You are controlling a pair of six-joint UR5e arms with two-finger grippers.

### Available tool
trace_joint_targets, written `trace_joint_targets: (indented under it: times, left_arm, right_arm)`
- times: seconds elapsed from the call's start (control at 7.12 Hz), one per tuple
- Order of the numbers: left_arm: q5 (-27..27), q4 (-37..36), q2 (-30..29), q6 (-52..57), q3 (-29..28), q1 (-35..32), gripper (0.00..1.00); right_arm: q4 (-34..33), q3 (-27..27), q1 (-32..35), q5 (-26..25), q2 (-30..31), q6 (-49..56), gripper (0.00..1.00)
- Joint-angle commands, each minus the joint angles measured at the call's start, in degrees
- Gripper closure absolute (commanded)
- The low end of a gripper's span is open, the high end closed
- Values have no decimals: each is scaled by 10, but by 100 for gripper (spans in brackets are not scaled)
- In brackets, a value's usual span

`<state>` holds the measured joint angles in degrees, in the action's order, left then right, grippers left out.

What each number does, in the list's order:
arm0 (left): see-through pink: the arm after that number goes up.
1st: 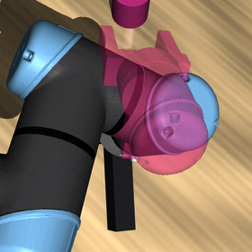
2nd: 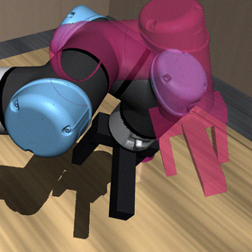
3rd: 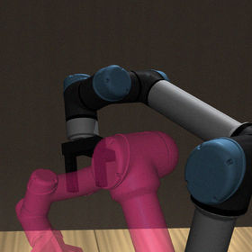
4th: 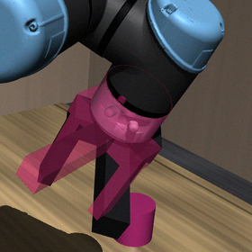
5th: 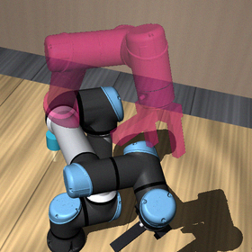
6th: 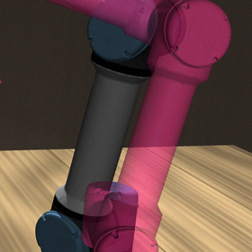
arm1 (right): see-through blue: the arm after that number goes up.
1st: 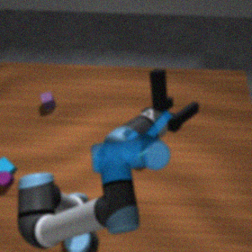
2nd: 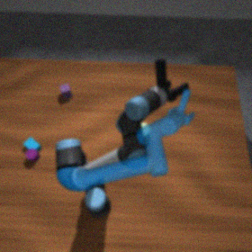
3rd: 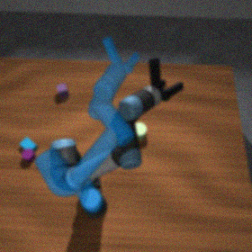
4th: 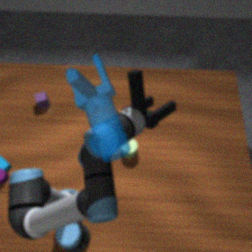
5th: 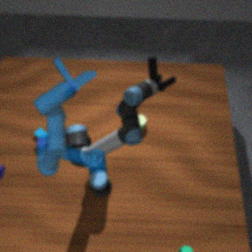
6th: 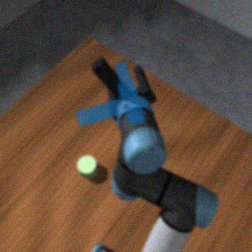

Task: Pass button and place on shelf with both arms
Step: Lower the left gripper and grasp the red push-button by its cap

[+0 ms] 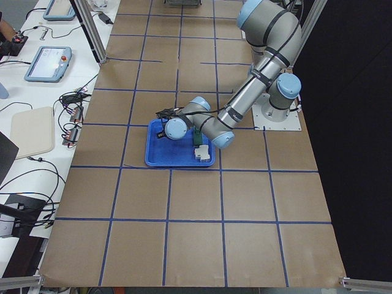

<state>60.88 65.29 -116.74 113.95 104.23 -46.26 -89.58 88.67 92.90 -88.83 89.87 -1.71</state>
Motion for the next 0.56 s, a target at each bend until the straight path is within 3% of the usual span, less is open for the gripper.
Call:
trace_joint_targets:
  times: [0.0, 0.42]
  left_arm:
    - [-60, 4, -16, 36, 9, 13, 3]
    - [-66, -2, -37, 55, 4, 13, 3]
  right_arm:
    - [-6, 0, 0, 4, 1, 5, 0]
    - [-9, 2, 0, -6, 3, 54, 0]
